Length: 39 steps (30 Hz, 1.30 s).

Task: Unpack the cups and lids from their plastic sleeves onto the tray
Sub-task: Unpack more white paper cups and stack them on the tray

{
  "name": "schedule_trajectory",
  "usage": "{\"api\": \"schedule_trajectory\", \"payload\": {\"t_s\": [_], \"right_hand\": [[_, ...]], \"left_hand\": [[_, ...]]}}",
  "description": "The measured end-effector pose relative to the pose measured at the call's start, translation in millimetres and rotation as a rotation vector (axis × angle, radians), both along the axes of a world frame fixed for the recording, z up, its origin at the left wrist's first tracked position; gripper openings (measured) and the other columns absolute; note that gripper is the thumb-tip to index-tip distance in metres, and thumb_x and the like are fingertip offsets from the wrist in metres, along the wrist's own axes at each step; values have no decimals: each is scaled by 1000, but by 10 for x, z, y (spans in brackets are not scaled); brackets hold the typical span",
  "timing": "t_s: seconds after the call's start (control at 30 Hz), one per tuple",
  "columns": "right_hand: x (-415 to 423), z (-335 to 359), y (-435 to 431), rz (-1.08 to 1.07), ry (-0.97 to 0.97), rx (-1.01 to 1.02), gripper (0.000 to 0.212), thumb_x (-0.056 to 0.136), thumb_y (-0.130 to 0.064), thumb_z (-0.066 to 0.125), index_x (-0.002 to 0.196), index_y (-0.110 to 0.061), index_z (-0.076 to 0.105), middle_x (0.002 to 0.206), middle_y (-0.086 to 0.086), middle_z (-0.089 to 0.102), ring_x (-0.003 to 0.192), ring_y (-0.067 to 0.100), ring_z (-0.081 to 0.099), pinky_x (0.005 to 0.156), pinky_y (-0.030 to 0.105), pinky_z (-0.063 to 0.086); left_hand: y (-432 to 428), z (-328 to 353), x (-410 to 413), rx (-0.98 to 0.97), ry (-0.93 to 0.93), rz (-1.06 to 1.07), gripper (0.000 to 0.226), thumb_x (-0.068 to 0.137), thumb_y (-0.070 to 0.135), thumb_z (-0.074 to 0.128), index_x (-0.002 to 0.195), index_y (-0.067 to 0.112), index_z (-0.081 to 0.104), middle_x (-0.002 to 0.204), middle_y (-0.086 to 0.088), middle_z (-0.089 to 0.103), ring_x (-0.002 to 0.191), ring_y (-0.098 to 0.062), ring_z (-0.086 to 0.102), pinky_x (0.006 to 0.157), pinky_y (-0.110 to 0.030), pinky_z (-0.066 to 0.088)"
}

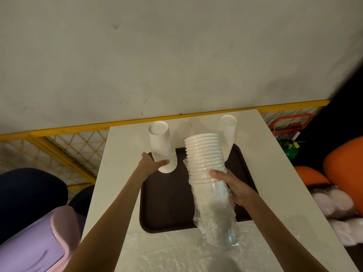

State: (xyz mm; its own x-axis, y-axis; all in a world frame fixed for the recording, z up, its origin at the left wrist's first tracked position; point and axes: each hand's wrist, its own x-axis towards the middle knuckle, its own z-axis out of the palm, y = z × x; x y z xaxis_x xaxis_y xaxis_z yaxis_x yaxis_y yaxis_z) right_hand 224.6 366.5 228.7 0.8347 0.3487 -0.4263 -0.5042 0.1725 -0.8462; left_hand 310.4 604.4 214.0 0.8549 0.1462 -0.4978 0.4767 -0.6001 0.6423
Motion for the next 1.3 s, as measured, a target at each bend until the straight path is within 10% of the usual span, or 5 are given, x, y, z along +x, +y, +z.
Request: {"api": "schedule_trajectory", "payload": {"t_s": [0.13, 0.43, 0.8, 1.3], "right_hand": [[-32, -23, 42, 5, 2, 9, 108, 9, -57, 90, 107, -26, 54, 87, -4, 73, 80, 10, 71, 61, 23, 56], [-127, 1, 60, 52, -33, 1, 108, 14, -57, 90, 111, -26, 54, 96, -2, 71, 86, 11, 70, 65, 24, 55], [-186, 100, 28, 193, -107, -13, 108, 30, -55, 91, 124, -24, 48, 120, 5, 64, 110, 17, 63, 84, 29, 53], [-299, 139, -42, 243, -98, 5, 108, 19, -56, 91, 115, -25, 51, 104, -3, 67, 93, 8, 68, 73, 21, 54]], "left_hand": [[-27, 50, -136, 104, 226, -178, 36, 92, 34, 58, 117, 8, 54, 85, -9, 55, 76, -15, 56, 69, -22, 47], [-321, 702, -149, -491, -55, -203, 51, 84, 62, 48, 106, 17, 62, 102, -1, 66, 101, -15, 62, 93, -34, 49], [-471, 1113, -182, -181, 32, -676, 91, 48, 67, 63, 125, 20, 56, 118, 2, 61, 111, -15, 56, 99, -34, 46], [-571, 1262, -282, -99, 89, -655, 99, 40, 71, 61, 125, 21, 53, 114, 0, 60, 111, -19, 57, 100, -38, 47]]}}
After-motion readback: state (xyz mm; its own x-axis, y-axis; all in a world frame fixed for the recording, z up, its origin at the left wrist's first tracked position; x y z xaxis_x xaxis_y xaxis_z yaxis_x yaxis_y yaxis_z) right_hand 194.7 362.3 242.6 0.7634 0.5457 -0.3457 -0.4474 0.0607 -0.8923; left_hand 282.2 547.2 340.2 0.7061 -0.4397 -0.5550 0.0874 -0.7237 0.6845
